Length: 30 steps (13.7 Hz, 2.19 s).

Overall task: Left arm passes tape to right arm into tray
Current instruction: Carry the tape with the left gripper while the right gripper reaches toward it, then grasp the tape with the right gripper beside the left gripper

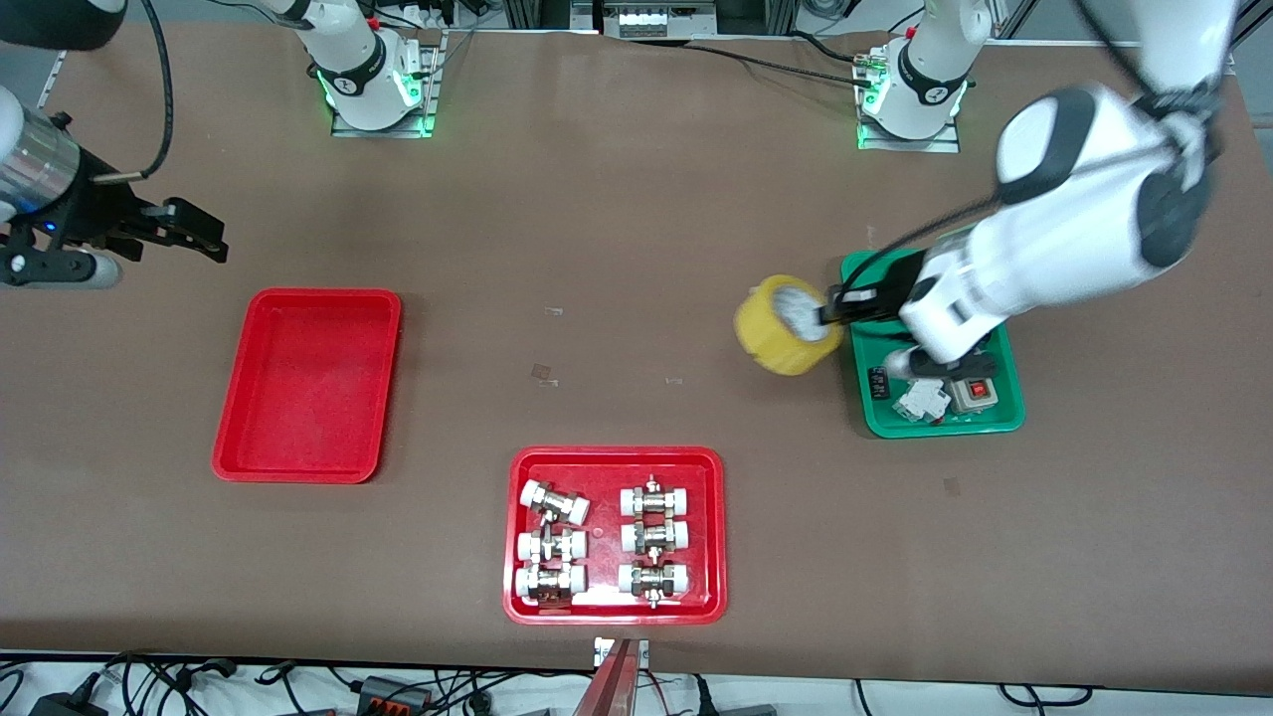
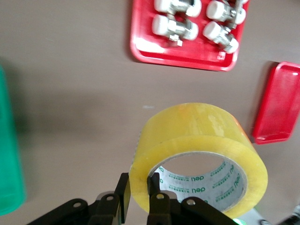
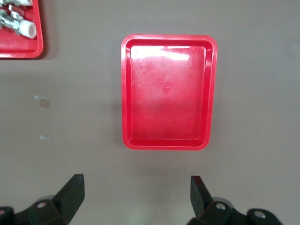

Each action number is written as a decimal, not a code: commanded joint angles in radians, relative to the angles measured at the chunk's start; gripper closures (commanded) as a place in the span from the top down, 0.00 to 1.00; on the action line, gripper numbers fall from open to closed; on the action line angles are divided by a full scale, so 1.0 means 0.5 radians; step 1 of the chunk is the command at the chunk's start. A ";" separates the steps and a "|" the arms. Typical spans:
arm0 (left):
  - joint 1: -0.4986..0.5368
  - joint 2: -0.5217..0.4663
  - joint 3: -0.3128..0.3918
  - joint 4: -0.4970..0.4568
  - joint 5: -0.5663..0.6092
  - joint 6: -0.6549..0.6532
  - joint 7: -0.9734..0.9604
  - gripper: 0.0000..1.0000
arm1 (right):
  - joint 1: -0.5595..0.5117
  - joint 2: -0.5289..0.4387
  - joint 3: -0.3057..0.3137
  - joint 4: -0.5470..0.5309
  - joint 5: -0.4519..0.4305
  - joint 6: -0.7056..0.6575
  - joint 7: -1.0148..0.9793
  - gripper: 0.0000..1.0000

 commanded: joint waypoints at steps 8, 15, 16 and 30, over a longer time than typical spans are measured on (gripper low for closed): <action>-0.607 0.447 -0.003 0.223 -0.322 0.783 -1.142 0.00 | -0.012 0.147 0.014 0.014 0.797 -0.059 -0.148 1.00; -0.728 0.548 0.003 0.371 -0.352 0.870 -1.533 0.00 | 0.319 0.454 0.033 0.014 1.411 0.665 -0.326 1.00; -0.737 0.564 0.003 0.383 -0.349 0.873 -1.564 0.00 | 0.337 0.512 0.033 0.020 1.506 0.735 -0.396 1.00; -0.737 0.677 -0.006 0.509 -0.343 0.885 -1.558 0.00 | 0.549 0.872 0.045 0.112 1.802 1.205 -0.590 0.87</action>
